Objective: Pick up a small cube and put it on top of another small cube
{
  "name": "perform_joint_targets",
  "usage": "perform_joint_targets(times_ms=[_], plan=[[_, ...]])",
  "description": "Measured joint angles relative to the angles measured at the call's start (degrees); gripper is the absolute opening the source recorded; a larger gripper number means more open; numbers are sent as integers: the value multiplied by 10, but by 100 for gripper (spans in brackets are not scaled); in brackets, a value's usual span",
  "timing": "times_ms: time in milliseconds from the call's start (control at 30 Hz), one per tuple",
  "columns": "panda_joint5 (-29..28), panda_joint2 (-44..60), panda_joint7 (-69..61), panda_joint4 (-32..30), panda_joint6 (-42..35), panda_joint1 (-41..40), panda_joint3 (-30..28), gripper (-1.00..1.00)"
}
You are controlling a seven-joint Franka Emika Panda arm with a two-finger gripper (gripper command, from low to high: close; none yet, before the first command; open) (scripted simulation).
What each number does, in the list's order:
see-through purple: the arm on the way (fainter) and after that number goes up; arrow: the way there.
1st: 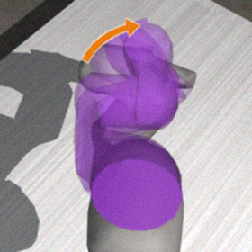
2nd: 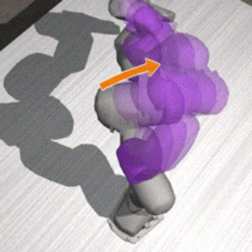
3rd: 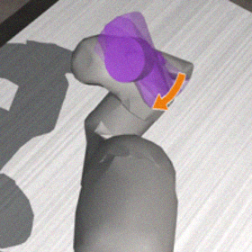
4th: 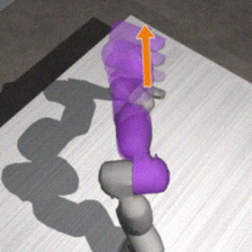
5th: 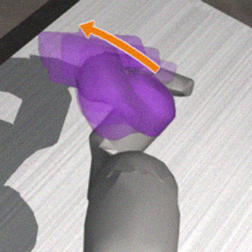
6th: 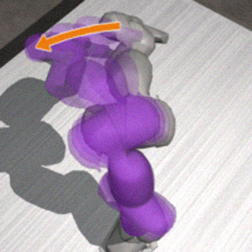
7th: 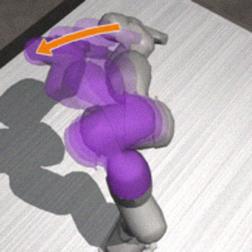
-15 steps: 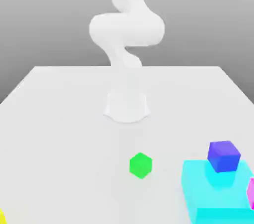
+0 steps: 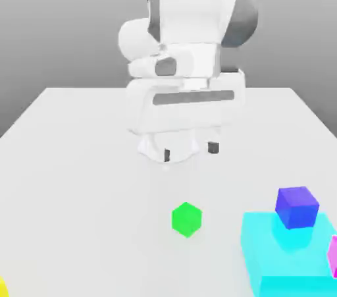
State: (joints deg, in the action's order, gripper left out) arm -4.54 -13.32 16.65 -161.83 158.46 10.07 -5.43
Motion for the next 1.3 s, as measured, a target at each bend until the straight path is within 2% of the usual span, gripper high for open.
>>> perform_joint_targets(times_ms=[133,233,367,400,600,933,1300], plan=[[35,117,-103,-62,92,32,-7,0],[62,187,-130,-58,147,18,13,0],[65,270,-135,-44,215,-19,49,0],[65,281,-135,-43,224,-23,53,-100],[61,286,-133,-42,228,-25,54,-100],[43,115,-115,-65,79,-10,42,-100],[60,71,-48,113,-142,96,119,-100]])
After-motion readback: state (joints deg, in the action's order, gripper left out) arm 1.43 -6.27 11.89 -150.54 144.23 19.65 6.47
